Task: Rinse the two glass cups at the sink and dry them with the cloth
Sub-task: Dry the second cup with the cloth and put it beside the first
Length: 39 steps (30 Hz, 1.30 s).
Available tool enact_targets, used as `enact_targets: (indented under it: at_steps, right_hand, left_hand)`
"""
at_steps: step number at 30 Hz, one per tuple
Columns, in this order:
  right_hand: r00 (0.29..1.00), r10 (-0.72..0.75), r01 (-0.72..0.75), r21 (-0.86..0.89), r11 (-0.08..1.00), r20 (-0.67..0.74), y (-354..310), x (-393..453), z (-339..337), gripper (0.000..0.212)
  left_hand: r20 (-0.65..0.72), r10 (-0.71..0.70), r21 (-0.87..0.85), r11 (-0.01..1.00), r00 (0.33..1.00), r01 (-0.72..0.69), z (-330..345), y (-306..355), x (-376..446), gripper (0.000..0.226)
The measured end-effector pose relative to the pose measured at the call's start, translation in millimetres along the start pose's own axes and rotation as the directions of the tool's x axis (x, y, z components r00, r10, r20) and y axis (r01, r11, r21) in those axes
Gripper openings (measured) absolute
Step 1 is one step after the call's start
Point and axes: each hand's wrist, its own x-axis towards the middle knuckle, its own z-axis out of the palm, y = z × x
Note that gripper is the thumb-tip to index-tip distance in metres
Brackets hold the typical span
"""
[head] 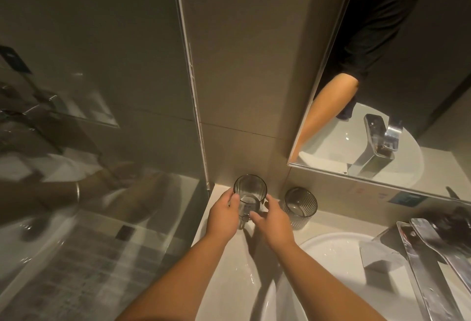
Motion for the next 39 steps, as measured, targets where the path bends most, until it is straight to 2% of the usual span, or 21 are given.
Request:
enact_targets:
  at_steps: [7,13,21,39]
  right_hand:
    - [0.993,0.049,-0.047,0.021,0.999,-0.103,0.6,6.3,5.9,0.056]
    - [0.990,0.036,-0.039,-0.018,0.999,-0.136,1.3,5.9,10.1,0.053]
    - [0.988,0.056,-0.060,-0.019,0.998,-0.145,6.0,8.6,8.8,0.053]
    - [0.993,0.043,-0.045,-0.017,0.999,-0.112,6.0,7.1,2.9,0.050]
  left_hand:
    - [0.070,0.028,-0.022,0.999,0.997,-0.027,0.1,0.0,9.5,0.029]
    - [0.086,0.047,-0.005,0.999,0.995,-0.047,-0.2,-0.3,9.5,0.032]
    - [0.106,0.063,0.006,0.998,0.992,-0.064,3.0,1.4,7.5,0.035]
    - [0.055,0.082,0.063,0.994,0.995,-0.085,5.0,-2.4,5.1,0.036]
